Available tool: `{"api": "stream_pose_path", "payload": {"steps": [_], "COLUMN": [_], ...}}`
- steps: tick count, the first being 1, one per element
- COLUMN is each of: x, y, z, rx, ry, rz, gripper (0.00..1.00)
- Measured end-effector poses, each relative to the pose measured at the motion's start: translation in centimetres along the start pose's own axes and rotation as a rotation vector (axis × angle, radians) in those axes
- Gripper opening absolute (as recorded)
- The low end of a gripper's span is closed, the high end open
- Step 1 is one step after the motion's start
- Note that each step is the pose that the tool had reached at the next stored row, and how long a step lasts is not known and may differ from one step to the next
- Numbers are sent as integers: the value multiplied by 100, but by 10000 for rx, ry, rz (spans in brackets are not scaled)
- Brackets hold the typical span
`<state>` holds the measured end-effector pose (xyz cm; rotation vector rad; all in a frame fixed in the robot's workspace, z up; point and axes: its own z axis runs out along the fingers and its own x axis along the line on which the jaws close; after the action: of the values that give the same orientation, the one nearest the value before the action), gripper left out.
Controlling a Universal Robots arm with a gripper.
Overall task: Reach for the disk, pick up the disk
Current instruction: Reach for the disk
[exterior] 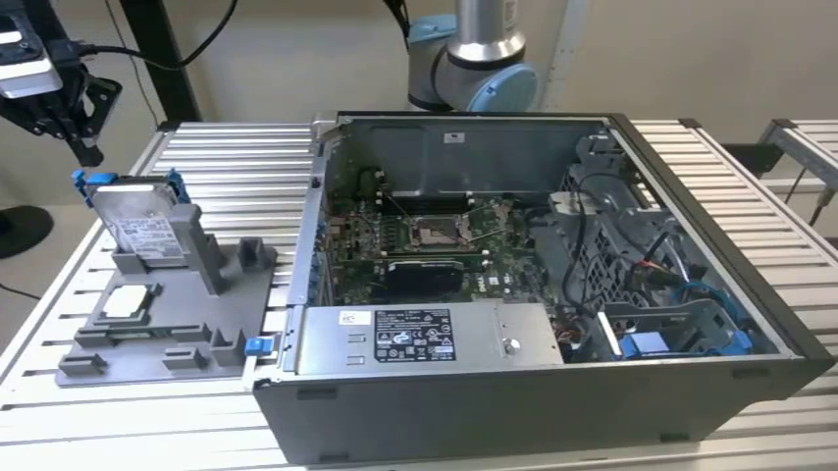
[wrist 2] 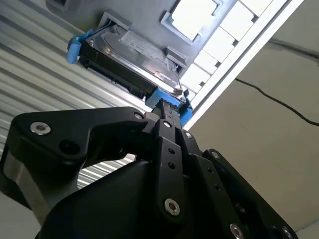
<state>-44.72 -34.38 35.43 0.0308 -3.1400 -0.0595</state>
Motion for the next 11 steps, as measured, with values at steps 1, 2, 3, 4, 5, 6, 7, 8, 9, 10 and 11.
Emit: {"api": "stream_pose_path", "payload": {"steps": [1, 2, 3, 4, 5, 6, 7, 8, 9, 10, 11], "x": [0, 0, 0, 0, 1, 1, 1, 1, 1, 1, 1], "y": [0, 1, 1, 1, 1, 1, 0, 0, 1, 1, 0], "z": [0, 0, 0, 0, 0, 0, 0, 0, 0, 0, 0], "rx": [0, 0, 0, 0, 0, 0, 0, 0, 0, 0, 0], "ry": [0, 0, 0, 0, 0, 1, 0, 0, 1, 4, 7], "rz": [1, 1, 1, 1, 1, 1, -1, -14, -45, -92, -168], "gripper": [0, 0, 0, 0, 0, 0, 0, 0, 0, 0, 0]}}
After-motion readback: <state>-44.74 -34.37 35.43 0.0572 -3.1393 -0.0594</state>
